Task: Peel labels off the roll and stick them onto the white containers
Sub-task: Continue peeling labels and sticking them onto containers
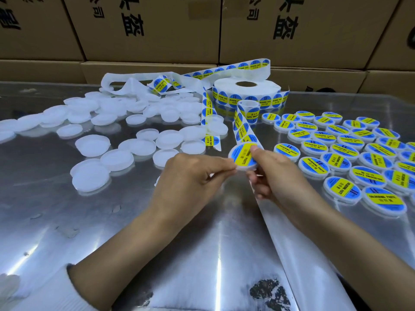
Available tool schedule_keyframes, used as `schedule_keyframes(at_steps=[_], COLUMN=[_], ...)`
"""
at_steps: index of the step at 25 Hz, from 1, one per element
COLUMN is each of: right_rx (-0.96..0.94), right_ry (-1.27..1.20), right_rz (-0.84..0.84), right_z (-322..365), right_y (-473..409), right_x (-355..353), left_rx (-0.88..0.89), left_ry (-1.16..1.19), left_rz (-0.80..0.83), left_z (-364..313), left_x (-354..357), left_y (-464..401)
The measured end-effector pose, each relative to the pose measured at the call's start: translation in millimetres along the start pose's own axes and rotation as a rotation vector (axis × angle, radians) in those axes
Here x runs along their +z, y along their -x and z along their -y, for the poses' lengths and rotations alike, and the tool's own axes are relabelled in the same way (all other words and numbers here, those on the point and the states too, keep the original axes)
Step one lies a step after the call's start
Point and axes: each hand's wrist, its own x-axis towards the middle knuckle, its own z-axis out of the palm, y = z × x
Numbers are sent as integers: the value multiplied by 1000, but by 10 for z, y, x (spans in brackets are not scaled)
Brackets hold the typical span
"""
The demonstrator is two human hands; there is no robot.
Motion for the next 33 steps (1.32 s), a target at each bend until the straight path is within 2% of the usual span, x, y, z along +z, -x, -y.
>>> schedule_keyframes(at_steps=[3, 6, 8, 10, 13, 17, 20, 24, 27, 30, 33], right_rx=[-91, -124, -75, 17, 66, -173, -329, -112, -51, -178, -235], right_ry=[30, 257, 368, 389, 453, 860, 967, 1193, 1153, 1009, 914], right_rz=[-186, -332, -354, -308, -306, -423, -318, -290, -310, -267, -192], right_z=[100, 78, -8, -84, -161, -196, -214, -287, -297, -217, -171], right_y=[-82, -208, -299, -355, -399, -374, -382, -430, -421, -383, -326], right_x=[-205, -481, -590, -628, -663, -676, -621, -690, -707, -604, -512], left_rx=[-197, -308, -339, -334, -291, -335, -352, -378, -357, -412, -449], left_ry=[-184, -390, -416, -430, -395, -279, -235, -9, 80, 112, -2], left_rz=[192, 381, 453, 489, 477, 438, 408, 362, 291, 201, 257], left_z=[109, 200, 231, 251, 251, 218, 205, 191, 173, 186, 240], left_x=[-28, 0, 10, 18, 10, -21, -16, 28, 37, 16, 17], left_y=[11, 39, 51, 61, 52, 17, 12, 19, 19, -2, 3])
